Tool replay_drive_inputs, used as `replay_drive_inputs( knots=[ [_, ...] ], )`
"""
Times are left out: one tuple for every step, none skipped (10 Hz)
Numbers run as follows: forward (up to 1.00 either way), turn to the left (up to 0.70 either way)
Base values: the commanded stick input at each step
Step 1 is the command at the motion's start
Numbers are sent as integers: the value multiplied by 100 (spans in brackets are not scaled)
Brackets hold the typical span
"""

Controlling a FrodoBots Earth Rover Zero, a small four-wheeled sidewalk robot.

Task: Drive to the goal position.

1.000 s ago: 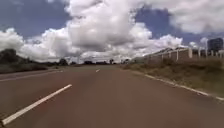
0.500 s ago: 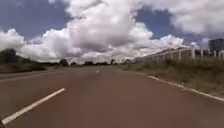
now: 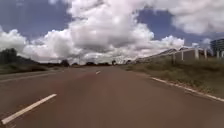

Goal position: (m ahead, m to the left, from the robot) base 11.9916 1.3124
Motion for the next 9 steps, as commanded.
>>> replay_drive_inputs(
  knots=[
    [100, -5],
    [100, -2],
    [100, 0],
    [100, 0],
    [100, 0],
    [100, 0],
    [100, 19],
    [100, 31],
    [100, 30]
  ],
)
